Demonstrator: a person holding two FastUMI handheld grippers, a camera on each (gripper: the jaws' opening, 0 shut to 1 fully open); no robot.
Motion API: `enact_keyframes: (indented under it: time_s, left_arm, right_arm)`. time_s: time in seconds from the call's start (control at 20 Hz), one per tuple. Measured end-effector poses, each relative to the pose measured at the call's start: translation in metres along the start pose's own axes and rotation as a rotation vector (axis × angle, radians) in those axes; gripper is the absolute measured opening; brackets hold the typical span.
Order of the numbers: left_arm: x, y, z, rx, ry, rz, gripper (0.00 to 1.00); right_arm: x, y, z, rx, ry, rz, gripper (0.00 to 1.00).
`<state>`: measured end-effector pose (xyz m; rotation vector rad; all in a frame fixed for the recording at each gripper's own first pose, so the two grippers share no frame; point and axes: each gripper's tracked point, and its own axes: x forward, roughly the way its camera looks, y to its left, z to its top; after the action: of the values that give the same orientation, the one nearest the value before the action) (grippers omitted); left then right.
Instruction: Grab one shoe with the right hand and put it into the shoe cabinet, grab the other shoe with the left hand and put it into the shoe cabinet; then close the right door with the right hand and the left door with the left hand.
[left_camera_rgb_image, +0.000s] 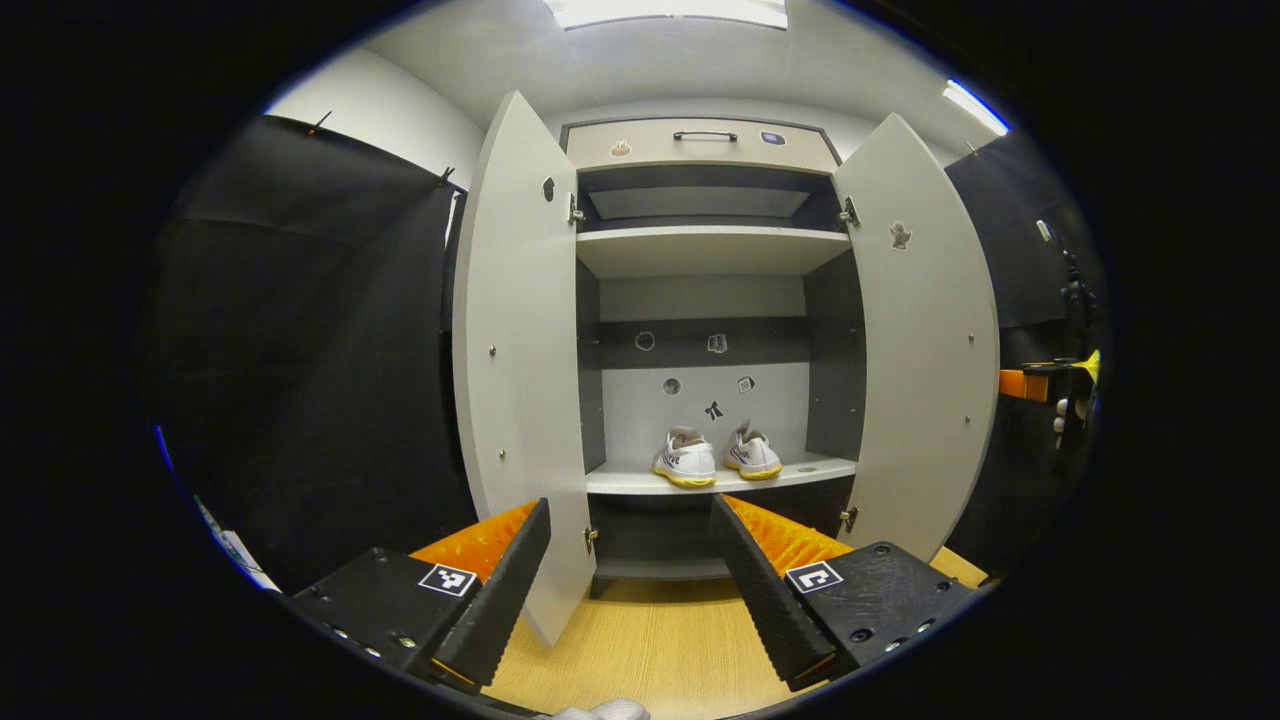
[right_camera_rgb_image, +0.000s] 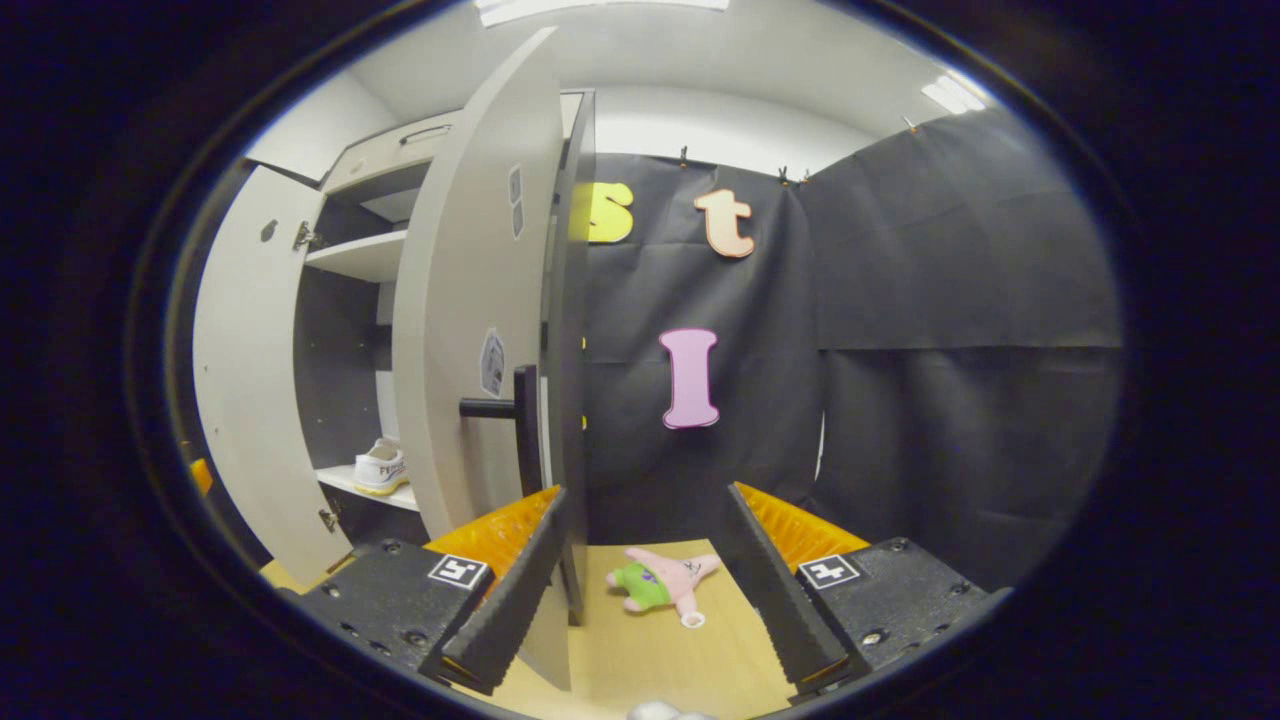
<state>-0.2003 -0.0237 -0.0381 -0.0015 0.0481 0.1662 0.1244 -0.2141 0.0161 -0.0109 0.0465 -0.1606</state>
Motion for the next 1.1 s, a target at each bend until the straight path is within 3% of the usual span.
enact_keyframes:
  time_s: [0.15,0.3,0.85,0.95,1.1]
  left_arm:
    - [0.001,0.0,-0.002,-0.001,0.007,0.004,0.96]
    - [-0.001,0.002,-0.002,-0.006,0.007,0.007,0.96]
    - [-0.014,0.035,-0.004,0.004,0.027,0.054,0.96]
    - [-0.019,0.04,-0.005,-0.001,0.03,0.063,0.96]
    - [-0.025,0.046,-0.004,-0.001,0.031,0.071,0.96]
  right_arm:
    - [0.002,0.011,0.0,-0.037,0.012,0.022,0.94]
    - [-0.001,0.025,-0.001,0.003,0.015,0.042,0.87]
    - [0.009,0.13,-0.005,-0.03,0.017,0.232,0.88]
    - [0.009,0.155,-0.007,-0.02,0.016,0.298,0.89]
    - [-0.002,0.165,-0.011,-0.033,0.02,0.33,0.98]
